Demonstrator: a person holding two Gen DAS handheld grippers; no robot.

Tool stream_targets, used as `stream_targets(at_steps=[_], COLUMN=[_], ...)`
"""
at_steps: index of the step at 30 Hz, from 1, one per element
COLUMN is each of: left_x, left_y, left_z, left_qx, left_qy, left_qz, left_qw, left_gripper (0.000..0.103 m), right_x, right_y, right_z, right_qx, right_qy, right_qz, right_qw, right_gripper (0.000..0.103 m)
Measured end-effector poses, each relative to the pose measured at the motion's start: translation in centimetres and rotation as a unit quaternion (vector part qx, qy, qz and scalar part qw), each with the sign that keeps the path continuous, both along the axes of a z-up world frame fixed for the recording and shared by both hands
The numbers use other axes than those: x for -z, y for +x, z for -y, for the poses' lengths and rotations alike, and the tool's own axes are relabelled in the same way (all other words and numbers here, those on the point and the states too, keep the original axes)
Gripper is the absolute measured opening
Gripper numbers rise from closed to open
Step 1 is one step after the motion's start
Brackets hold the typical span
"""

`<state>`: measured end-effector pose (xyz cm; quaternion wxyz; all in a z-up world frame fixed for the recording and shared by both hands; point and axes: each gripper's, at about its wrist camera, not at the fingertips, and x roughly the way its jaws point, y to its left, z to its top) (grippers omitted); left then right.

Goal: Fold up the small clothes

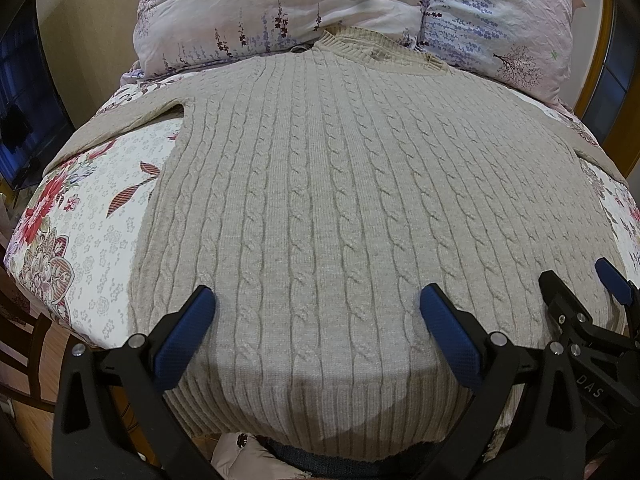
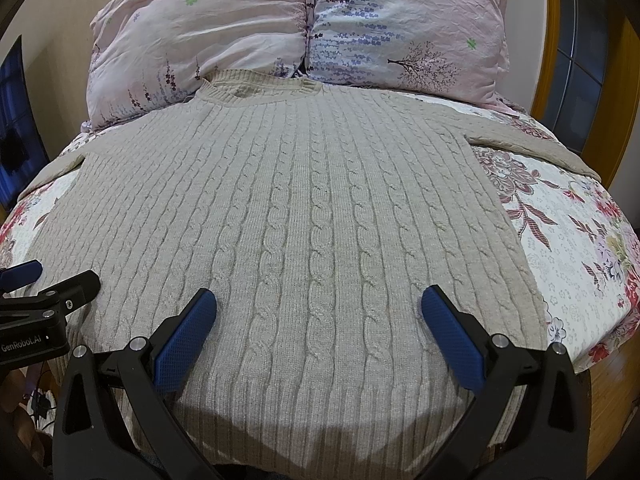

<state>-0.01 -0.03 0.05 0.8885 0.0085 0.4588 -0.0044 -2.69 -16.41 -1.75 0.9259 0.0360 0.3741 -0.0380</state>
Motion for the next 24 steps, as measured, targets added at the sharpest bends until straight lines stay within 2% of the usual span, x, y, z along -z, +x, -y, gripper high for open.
stream_targets(at_steps=[8,18,22,24], left_x=[-0.2,-0.3,-1.2,-1.9], left_y=[0.5,1.6,2.3,2.8], left_z=[0.1,0.1,0.4,0.2], left_qx=[0.008,0.025,0.033,0.03], left_qy=[0.001,0.01,0.043,0.054], left_qz=[-0.014,-0.049,-0.028,-0.007], left_qw=[0.9999,0.9985,0.9981,0.9981], left_gripper=[0.101,0.101,0.101,0.101], right_x=[-0.1,-0.3,-2.4,-4.3], right_y=[0.5,1.4,2.5,3.7], right_z=[0.3,1.2,5.0,9.3], right_qx=[-0.014,-0.082,-0.051,-0.006], right_qy=[0.002,0.005,0.058,0.11], right_qz=[-0.014,-0.02,-0.006,0.009], right_qw=[1.0,0.996,0.997,0.994], right_gripper=[0.102,0.102,0.102,0.102])
